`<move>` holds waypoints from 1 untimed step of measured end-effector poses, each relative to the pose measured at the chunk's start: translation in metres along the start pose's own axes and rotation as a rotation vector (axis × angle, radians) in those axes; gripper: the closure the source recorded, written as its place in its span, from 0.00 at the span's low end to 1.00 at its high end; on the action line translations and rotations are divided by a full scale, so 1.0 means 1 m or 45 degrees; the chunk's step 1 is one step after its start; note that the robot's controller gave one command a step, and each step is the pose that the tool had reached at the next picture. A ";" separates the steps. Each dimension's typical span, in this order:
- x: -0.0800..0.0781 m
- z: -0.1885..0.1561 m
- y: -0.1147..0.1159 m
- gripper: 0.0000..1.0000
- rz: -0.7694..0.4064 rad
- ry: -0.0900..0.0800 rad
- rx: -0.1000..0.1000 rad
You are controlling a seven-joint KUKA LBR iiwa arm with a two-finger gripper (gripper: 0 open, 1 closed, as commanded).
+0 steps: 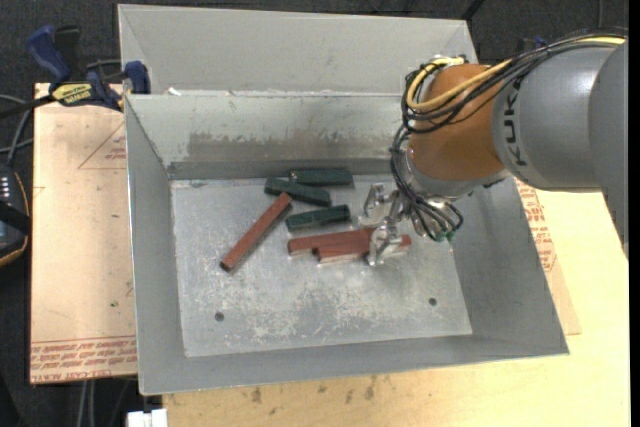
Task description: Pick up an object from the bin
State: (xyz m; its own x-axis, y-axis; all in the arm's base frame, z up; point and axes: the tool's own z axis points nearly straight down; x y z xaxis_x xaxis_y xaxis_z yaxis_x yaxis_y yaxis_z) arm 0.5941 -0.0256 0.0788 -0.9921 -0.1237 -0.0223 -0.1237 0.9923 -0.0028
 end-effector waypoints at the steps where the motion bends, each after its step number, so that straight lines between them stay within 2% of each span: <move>1: 0.011 -0.126 -0.022 1.00 0.038 0.025 -0.003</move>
Offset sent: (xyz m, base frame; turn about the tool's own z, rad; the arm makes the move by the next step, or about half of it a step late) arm 0.0000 0.0000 0.0000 0.0000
